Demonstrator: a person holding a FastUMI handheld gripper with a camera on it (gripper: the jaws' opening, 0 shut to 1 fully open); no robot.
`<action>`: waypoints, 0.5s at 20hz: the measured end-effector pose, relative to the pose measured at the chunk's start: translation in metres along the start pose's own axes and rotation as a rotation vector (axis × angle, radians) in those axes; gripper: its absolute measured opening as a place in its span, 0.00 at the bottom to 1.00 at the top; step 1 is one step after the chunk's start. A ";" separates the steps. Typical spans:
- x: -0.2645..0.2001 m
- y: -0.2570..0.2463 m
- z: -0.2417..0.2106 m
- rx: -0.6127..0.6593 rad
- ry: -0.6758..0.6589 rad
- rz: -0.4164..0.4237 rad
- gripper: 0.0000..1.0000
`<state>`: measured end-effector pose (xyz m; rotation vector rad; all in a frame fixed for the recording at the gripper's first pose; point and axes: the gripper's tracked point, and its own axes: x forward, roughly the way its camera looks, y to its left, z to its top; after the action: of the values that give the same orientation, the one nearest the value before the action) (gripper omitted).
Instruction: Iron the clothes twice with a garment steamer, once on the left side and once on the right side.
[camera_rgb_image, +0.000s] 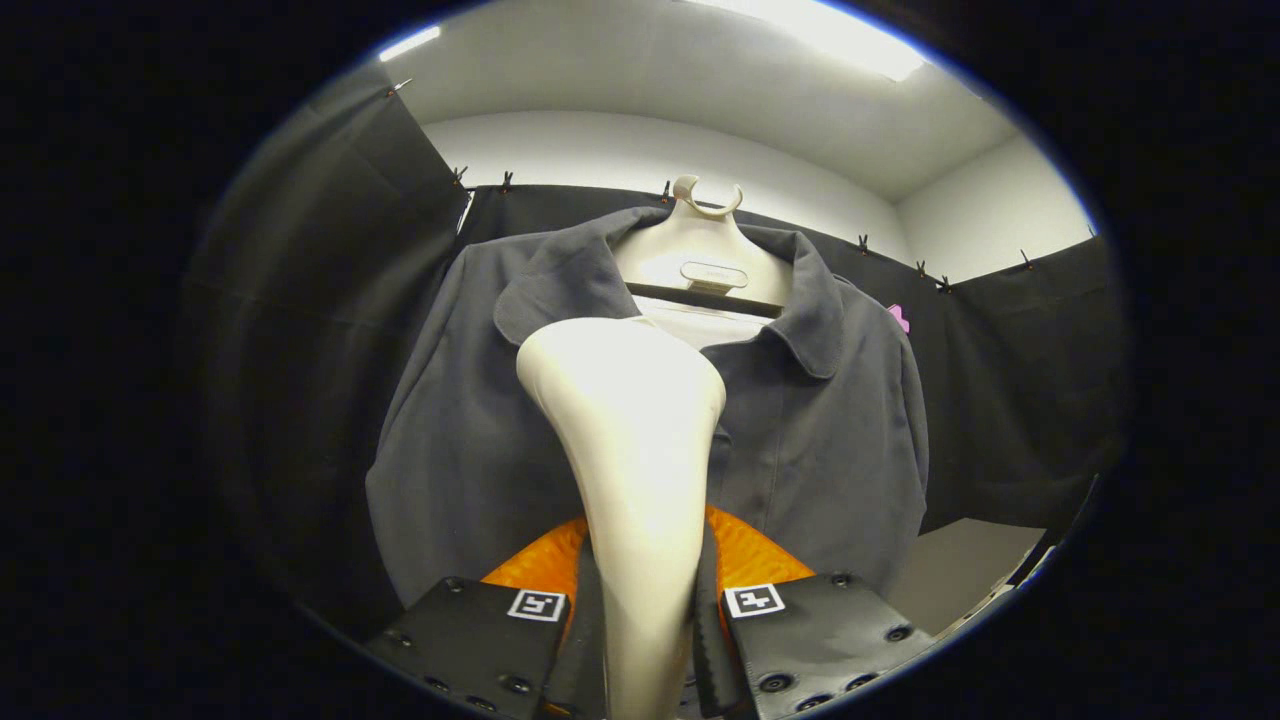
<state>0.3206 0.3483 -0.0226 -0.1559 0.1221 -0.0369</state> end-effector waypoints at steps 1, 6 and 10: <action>-0.002 0.000 0.000 0.002 0.000 0.004 0.44; -0.009 0.005 -0.003 0.009 0.016 0.035 0.44; -0.015 0.013 -0.013 -0.011 0.032 0.055 0.44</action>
<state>0.3039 0.3598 -0.0360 -0.1633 0.1584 0.0158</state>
